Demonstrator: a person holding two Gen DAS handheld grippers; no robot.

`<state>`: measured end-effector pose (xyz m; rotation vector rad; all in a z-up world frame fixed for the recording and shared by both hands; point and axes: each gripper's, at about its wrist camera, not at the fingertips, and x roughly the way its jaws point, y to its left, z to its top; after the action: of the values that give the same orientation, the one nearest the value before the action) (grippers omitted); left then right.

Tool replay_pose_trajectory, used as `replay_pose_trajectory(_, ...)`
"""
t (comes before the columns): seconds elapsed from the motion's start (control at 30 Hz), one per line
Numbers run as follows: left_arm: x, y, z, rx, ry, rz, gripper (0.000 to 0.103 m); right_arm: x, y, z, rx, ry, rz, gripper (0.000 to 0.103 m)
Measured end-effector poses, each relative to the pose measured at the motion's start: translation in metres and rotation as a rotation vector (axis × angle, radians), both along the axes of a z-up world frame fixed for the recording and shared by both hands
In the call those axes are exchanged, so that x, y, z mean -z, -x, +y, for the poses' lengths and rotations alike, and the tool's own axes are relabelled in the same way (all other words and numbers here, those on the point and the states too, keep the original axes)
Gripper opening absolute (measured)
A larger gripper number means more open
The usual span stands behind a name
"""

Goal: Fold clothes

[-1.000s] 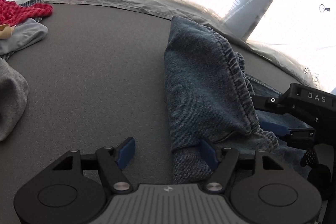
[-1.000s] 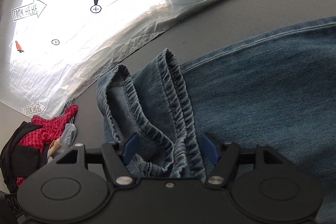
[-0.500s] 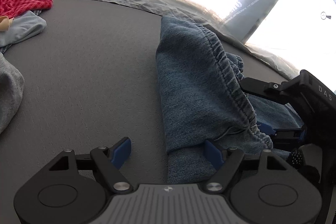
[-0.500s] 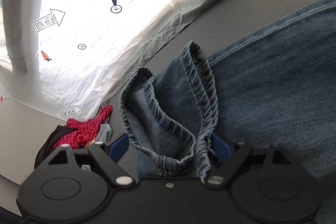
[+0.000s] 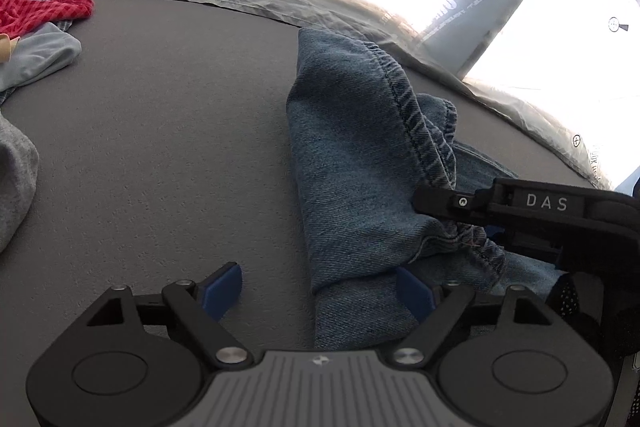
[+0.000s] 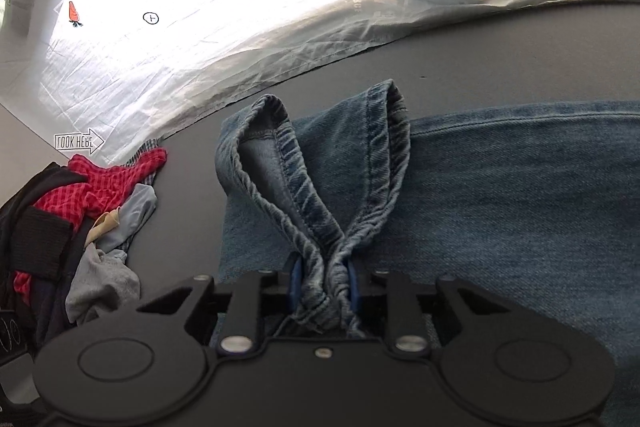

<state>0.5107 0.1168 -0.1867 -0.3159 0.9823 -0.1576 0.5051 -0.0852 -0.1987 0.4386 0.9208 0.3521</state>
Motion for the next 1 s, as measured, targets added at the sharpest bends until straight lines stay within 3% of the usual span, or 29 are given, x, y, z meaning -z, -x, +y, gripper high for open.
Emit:
replay_pose_trajectory(0.17, -0.010, 0.004, 0.011, -0.013, -0.004, -0.004, 0.082, -0.041, 0.018, -0.001, -0.024, 0.143, -0.184, 0.016)
replay_pose_trajectory(0.33, -0.029, 0.015, 0.003, 0.007, -0.008, -0.045, 0.082, -0.084, 0.054, -0.048, 0.048, 0.270, -0.307, 0.016)
replay_pose_trajectory(0.47, -0.032, 0.018, -0.020, 0.066, -0.042, -0.048, 0.082, -0.082, 0.079, -0.109, 0.201, 0.270, -0.236, 0.016)
replay_pose_trajectory(0.57, -0.029, 0.018, -0.039, 0.109, -0.044, -0.038, 0.082, -0.056, 0.090, -0.145, 0.300, 0.304, -0.112, 0.017)
replay_pose_trajectory(0.63, -0.027, 0.018, -0.050, 0.139, -0.055, -0.032, 0.082, -0.035, 0.095, -0.160, 0.366, 0.343, -0.029, 0.028)
replay_pose_trajectory(0.73, -0.024, 0.017, -0.066, 0.186, -0.084, -0.028, 0.082, -0.017, 0.108, -0.173, 0.459, 0.303, -0.003, 0.045)
replay_pose_trajectory(0.8, -0.023, 0.013, -0.071, 0.197, -0.076, -0.028, 0.082, -0.017, 0.115, -0.181, 0.493, 0.224, -0.004, 0.045)
replay_pose_trajectory(0.87, -0.026, 0.012, -0.070, 0.203, -0.015, -0.037, 0.082, -0.016, 0.117, -0.183, 0.503, 0.152, -0.011, 0.045)
replay_pose_trajectory(0.93, -0.030, 0.014, -0.070, 0.222, 0.032, -0.055, 0.082, -0.013, 0.115, -0.179, 0.501, 0.134, -0.001, 0.045)
replay_pose_trajectory(1.0, -0.036, 0.020, -0.075, 0.274, 0.018, -0.088, 0.082, -0.008, 0.113, -0.175, 0.491, 0.142, 0.014, 0.045)
